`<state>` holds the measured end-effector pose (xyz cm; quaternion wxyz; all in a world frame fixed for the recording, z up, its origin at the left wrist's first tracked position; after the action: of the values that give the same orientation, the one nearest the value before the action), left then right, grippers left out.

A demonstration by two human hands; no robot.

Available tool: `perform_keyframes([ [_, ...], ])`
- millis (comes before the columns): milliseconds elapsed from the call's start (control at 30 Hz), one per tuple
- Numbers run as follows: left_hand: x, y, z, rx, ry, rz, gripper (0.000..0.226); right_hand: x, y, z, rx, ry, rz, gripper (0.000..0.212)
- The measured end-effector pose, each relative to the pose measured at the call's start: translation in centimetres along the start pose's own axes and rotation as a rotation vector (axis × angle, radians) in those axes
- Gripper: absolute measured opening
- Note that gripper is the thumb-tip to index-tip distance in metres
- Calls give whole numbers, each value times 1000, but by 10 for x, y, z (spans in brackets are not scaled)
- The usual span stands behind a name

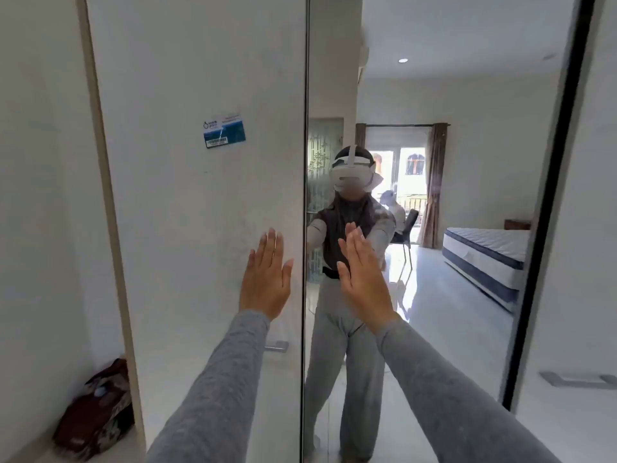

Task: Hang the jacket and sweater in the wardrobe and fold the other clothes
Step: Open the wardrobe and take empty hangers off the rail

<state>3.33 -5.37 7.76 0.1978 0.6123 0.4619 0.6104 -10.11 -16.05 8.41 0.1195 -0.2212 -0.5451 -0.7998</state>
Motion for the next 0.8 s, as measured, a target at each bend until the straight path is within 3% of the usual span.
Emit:
perform_keyframes([
  [133, -30, -40, 44, 36, 37, 78, 63, -55, -33, 17, -18, 111, 88, 55],
  [400, -95, -128, 107, -60, -11, 224, 48, -179, -108, 25, -7, 151, 298, 50],
  [633, -114, -139, 130, -104, -181, 141, 33, -214, -126, 16, -60, 62, 187, 36],
  [800, -116, -141, 144, -72, -284, 21, 29, -215, -129, 9, -209, 13, 56, 27],
])
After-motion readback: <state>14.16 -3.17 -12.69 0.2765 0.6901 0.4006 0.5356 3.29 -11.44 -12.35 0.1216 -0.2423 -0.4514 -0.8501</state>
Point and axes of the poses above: each hand's wrist, its own y-axis towards the middle knuckle, its own x-axis out of the back of the hand, z = x × y, the point moved 10 cm from there along y, towards the middle knuckle, and after that the axes turned 3 degrees about -z, right-handed, at the moved point
